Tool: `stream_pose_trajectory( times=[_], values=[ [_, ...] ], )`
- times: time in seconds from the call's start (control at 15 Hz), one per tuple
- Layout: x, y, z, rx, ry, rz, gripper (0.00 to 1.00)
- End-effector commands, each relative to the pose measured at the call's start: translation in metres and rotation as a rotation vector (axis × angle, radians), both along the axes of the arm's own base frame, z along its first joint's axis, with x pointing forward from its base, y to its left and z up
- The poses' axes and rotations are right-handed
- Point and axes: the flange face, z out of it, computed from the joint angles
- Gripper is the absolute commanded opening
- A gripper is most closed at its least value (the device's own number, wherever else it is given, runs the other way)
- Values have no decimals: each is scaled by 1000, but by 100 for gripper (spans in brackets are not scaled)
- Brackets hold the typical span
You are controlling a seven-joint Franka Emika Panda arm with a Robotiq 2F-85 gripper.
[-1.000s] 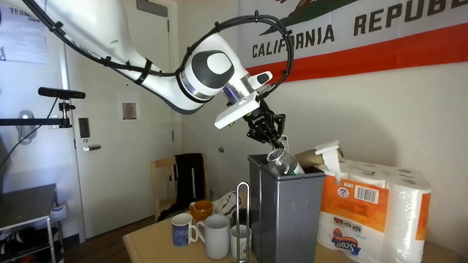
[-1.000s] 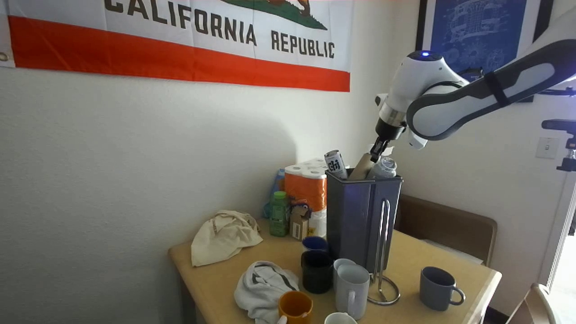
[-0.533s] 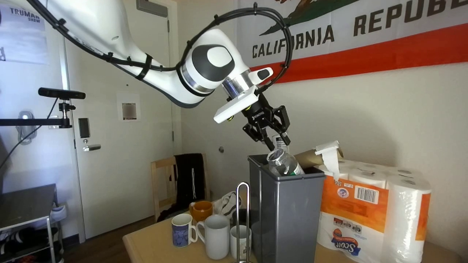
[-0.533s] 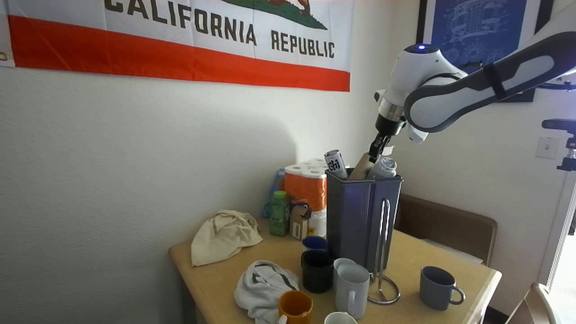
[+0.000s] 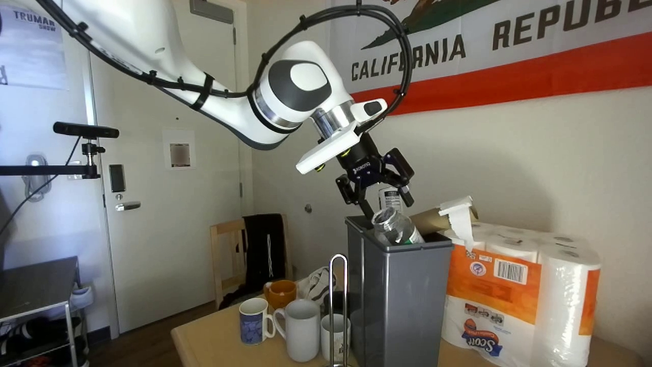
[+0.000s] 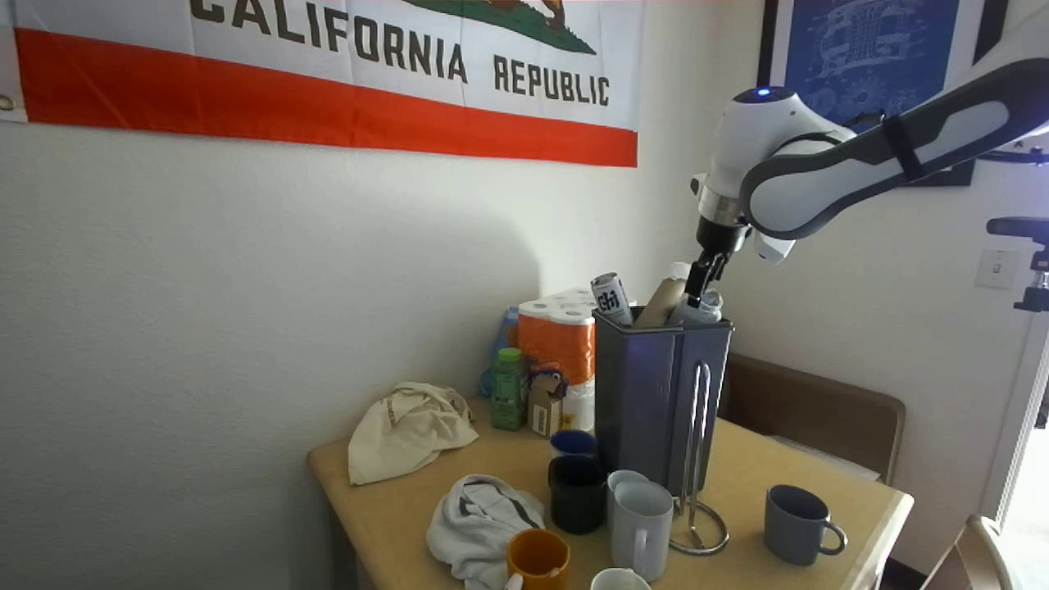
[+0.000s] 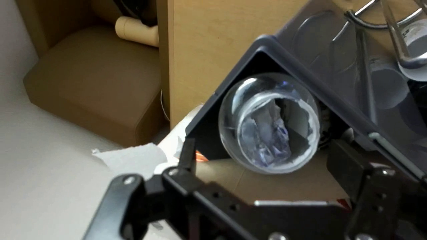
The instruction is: Remove the bottle with the green label from the grey bin and place it on the table
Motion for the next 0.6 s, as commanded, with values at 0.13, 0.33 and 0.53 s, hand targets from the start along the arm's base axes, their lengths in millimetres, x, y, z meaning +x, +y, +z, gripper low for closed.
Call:
stream_pose_trajectory(
  times=[0.13,0.33,0.53],
  values=[
    [-12,-10,-17,1,27,-23,68],
    [-12,-7,-22,19,34,-16,44],
    [-11,-3,-22,21,17,-6,36]
  ],
)
